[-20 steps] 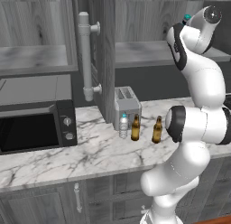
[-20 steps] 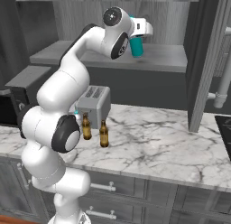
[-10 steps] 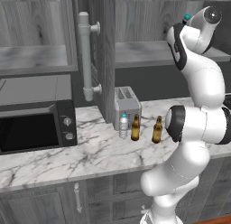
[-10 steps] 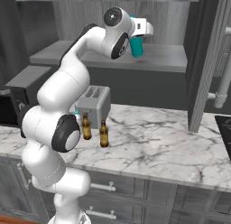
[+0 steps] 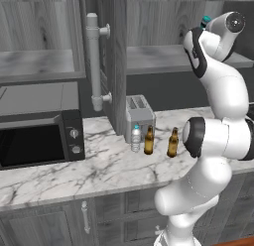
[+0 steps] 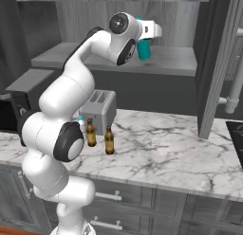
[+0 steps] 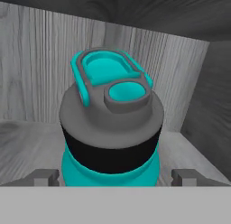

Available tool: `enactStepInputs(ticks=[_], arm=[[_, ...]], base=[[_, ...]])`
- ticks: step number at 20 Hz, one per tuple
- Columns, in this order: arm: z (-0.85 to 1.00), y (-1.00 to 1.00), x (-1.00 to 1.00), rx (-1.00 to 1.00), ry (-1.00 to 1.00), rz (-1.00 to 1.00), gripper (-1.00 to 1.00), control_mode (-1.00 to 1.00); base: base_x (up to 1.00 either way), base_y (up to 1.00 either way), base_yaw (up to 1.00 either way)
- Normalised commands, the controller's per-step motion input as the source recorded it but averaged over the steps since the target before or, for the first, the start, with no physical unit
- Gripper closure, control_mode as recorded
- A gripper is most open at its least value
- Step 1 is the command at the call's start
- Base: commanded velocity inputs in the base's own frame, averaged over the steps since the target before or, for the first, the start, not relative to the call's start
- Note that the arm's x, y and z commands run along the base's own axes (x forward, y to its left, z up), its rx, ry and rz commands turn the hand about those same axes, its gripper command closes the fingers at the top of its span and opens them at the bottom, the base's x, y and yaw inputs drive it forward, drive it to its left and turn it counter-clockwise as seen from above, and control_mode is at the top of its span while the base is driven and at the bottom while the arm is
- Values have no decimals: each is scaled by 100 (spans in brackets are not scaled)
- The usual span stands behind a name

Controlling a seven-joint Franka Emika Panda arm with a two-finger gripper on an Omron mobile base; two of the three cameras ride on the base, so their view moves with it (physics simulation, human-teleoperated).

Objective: Sort all alcoholic drinks to one cabinet, and non-alcoholic drinks to the other.

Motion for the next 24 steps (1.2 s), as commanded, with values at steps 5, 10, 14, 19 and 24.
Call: enactStepInputs(ticks=[5, 10, 14, 19, 24], arm=[[0, -7, 4, 0, -3, 0, -100, -100], [0, -12, 20, 2, 0, 0, -100, -100], [0, -12, 9, 2, 0, 0, -100, -100], [0, -12, 0, 0, 0, 0, -100, -100], [1, -6, 0, 0, -3, 0, -100, -100]], base=[[0, 0, 0], [0, 0, 0], [0, 0, 0], [0, 0, 0], [0, 0, 0]])
